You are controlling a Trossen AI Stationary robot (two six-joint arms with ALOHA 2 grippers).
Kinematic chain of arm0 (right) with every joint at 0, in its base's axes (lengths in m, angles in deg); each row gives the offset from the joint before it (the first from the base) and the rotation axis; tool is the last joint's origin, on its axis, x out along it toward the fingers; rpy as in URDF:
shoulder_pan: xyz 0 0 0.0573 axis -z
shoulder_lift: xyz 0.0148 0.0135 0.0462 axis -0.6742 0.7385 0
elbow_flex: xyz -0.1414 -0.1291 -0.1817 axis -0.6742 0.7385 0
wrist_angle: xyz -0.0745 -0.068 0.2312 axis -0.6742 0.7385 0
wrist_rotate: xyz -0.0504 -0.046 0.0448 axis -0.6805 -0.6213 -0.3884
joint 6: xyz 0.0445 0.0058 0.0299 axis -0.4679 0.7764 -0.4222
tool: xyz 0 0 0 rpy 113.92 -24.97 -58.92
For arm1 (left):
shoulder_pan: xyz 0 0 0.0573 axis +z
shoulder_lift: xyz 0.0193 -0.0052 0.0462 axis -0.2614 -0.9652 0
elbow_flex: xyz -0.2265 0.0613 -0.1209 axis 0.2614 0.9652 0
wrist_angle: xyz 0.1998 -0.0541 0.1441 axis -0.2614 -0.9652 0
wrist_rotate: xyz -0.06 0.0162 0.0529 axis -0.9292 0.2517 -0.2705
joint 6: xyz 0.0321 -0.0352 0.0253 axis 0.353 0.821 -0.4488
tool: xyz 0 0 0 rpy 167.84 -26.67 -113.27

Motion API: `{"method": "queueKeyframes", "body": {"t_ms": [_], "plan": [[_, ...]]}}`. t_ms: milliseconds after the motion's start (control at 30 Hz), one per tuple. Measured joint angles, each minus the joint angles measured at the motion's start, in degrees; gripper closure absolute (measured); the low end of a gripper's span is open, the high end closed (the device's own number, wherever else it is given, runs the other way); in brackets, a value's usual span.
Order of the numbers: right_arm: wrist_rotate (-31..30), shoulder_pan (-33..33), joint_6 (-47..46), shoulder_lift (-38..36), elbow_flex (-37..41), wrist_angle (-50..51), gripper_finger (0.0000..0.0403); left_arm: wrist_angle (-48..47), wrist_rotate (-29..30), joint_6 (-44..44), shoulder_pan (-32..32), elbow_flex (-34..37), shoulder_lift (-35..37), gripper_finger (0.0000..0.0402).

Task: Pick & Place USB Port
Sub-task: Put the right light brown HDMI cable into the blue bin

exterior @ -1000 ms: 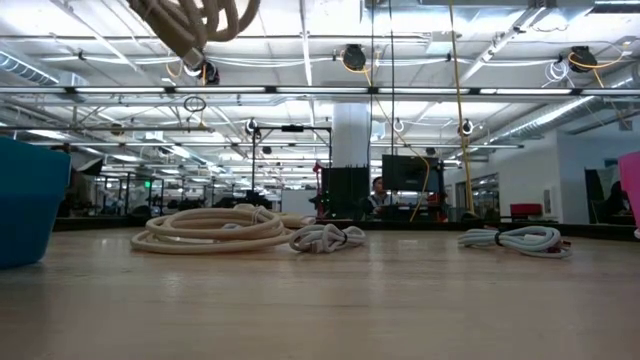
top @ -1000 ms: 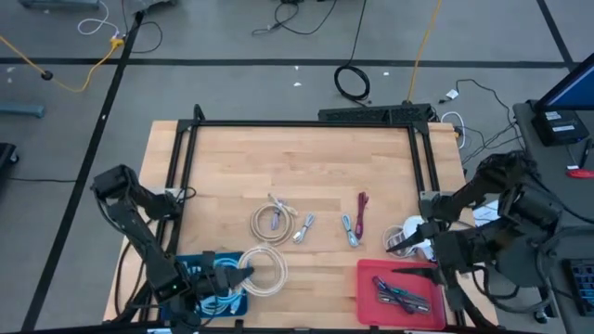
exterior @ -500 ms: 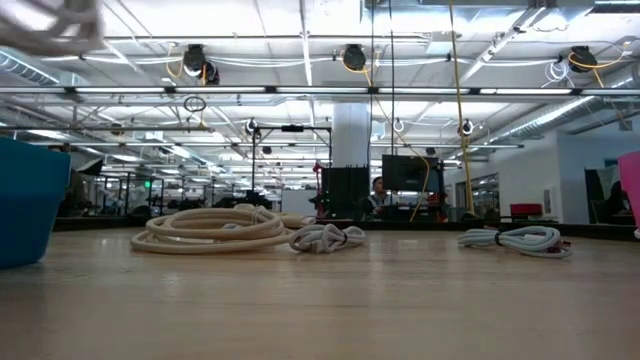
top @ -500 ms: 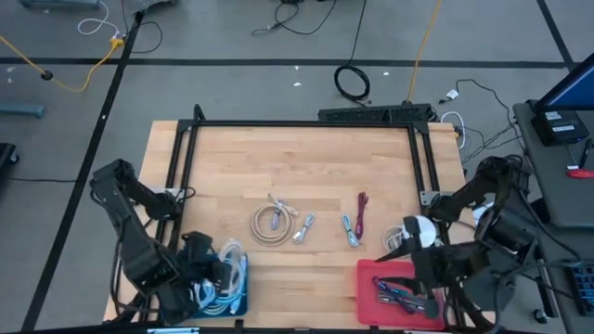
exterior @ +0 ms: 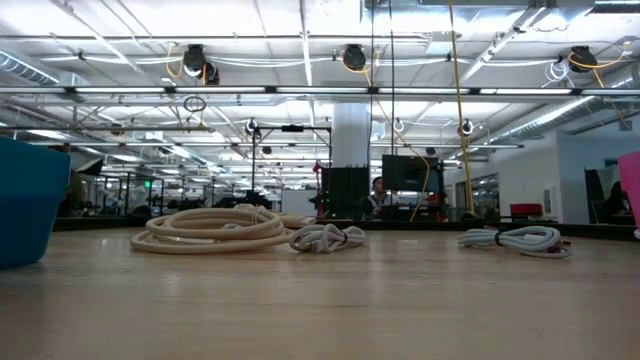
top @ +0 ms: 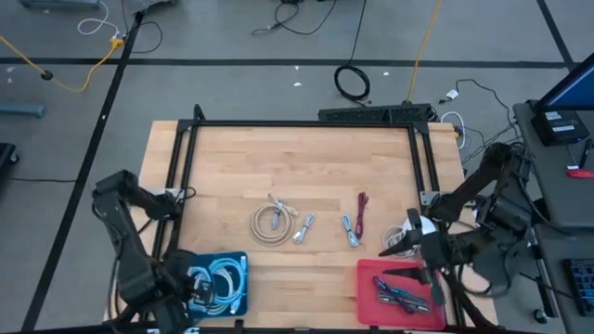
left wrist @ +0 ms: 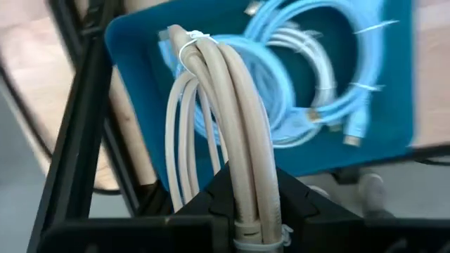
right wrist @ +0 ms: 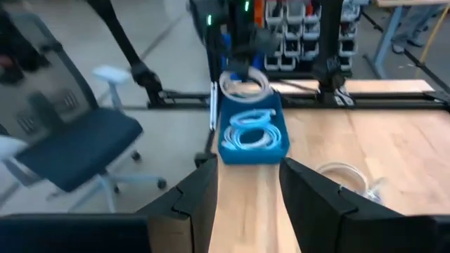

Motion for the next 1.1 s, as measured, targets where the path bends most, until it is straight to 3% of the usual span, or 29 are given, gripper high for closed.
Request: {"method": "queueKeyframes", "body": {"t_ms": [233, 367, 1000, 1100], "plan": [[0.2, 0.0, 4.5, -6.0, 8.6, -14.1, 0.0259, 0.0, -7.9, -0.7, 0.8, 0.0, -6.2, 0.0352], [0.7, 0.0, 7.7, -6.7, 10.6, -19.3, 0.0259, -0.1, -9.1, -0.9, 0.8, 0.0, -8.3, 0.0352], [4.8, 0.0, 8.6, -6.0, 11.0, -24.6, 0.0259, 0.2, -11.1, -7.6, 6.4, 10.1, -8.3, 0.0351], [5.0, 0.0, 8.6, -6.0, 11.0, -25.3, 0.0259, 0.6, -10.7, -8.3, 7.1, 10.7, -8.3, 0.0306]]}}
